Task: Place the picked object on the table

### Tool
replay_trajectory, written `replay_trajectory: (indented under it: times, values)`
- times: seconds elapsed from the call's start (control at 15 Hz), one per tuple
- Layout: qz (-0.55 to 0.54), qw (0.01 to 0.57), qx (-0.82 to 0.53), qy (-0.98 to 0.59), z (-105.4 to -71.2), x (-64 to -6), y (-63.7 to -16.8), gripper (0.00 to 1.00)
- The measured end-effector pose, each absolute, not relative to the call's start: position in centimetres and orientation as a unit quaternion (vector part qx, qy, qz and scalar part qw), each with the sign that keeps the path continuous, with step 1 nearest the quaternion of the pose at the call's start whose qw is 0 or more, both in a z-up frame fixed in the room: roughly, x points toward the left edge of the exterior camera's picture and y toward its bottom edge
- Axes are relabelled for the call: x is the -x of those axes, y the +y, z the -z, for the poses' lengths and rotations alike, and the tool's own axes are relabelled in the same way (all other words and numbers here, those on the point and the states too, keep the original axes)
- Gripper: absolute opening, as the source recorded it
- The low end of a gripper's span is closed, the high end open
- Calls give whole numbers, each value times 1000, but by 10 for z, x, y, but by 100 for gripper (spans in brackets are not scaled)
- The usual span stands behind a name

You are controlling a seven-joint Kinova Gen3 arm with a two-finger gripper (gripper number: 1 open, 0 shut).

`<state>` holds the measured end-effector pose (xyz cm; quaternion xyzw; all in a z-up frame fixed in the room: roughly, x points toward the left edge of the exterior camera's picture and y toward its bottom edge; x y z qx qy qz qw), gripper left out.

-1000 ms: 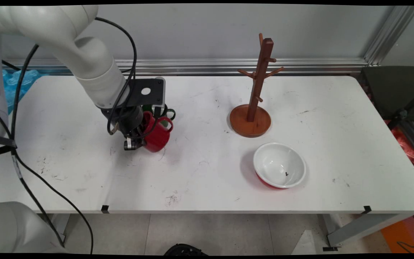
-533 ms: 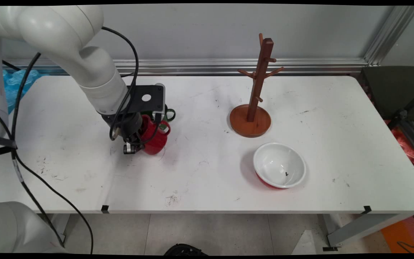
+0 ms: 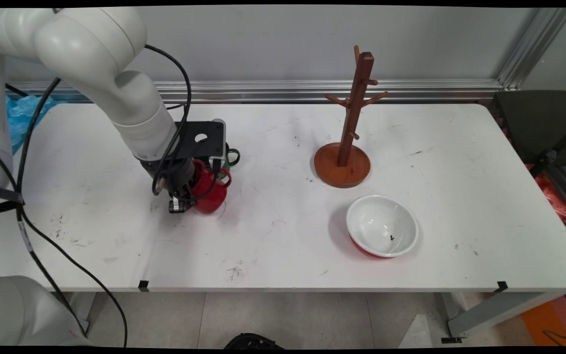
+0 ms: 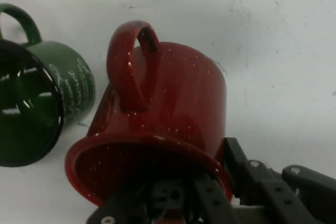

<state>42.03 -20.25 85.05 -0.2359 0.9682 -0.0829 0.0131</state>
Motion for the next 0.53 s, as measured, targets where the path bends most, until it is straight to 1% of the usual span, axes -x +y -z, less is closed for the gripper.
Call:
replay_trajectory:
  times: [0.4, 0.47, 0.53]
  values:
    - [79, 9, 237, 968, -845, -419, -205, 0]
    - [78, 8, 238, 968, -844, -419, -205, 100]
    - [78, 7, 238, 968, -843, -419, -206, 100]
